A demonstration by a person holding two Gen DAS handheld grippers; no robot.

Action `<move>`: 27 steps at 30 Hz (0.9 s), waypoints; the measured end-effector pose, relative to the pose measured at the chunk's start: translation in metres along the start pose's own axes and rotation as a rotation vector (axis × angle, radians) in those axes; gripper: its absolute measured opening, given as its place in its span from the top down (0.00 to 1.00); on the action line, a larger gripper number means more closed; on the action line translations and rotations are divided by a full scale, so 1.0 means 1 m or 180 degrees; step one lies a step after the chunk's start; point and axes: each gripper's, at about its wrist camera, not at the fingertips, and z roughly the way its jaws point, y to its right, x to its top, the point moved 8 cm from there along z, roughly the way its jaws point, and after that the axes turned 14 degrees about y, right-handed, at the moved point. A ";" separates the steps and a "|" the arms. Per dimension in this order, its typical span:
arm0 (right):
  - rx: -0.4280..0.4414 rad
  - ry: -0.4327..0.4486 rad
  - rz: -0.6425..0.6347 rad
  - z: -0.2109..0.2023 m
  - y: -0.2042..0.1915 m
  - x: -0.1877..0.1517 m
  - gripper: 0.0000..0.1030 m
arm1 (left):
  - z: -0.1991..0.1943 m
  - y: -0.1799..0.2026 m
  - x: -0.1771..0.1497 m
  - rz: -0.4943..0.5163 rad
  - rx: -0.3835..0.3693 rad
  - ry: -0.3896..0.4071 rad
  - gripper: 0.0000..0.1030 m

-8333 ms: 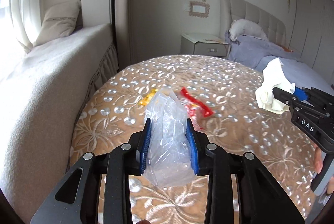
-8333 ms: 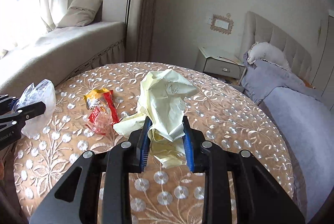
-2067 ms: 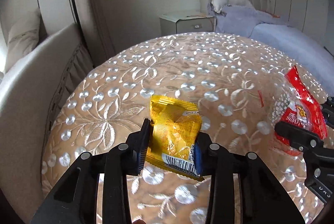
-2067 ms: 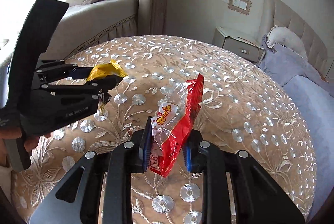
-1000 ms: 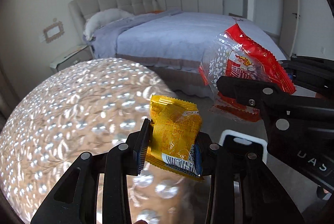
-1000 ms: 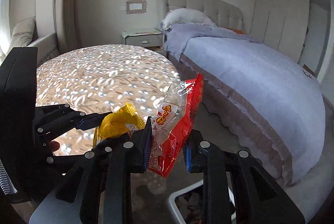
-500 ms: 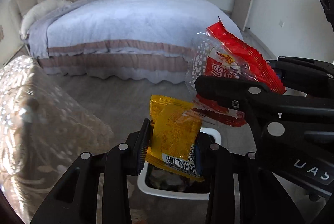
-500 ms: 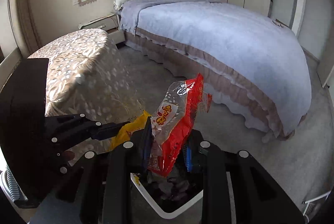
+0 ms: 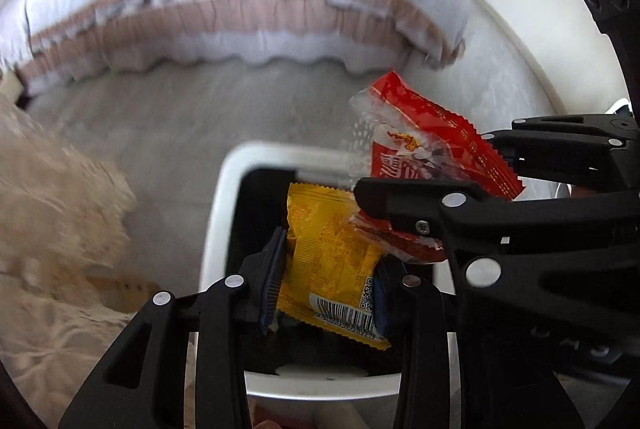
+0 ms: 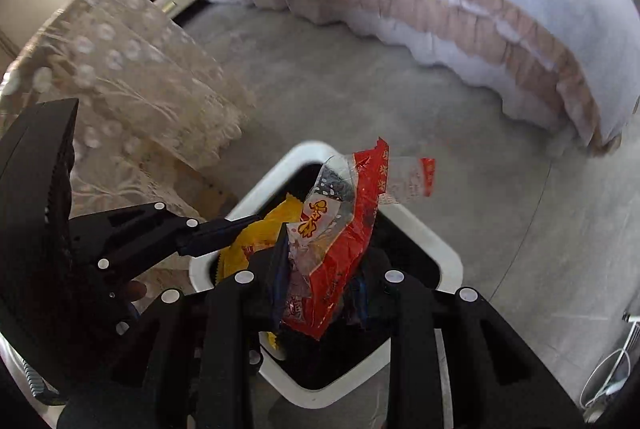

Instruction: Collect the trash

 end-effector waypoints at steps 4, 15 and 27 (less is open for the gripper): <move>0.0007 -0.0303 0.0116 0.029 0.011 -0.022 0.72 | 0.027 -0.001 -0.022 -0.0118 -0.0072 -0.0274 0.56; -0.0217 -0.0718 0.0438 0.065 0.038 -0.052 0.12 | 0.062 -0.006 -0.047 -0.0080 -0.0001 -0.0546 0.05; -0.0129 -0.0440 0.0649 0.020 0.038 -0.029 0.05 | 0.022 0.010 -0.020 0.0042 -0.0016 -0.0159 0.05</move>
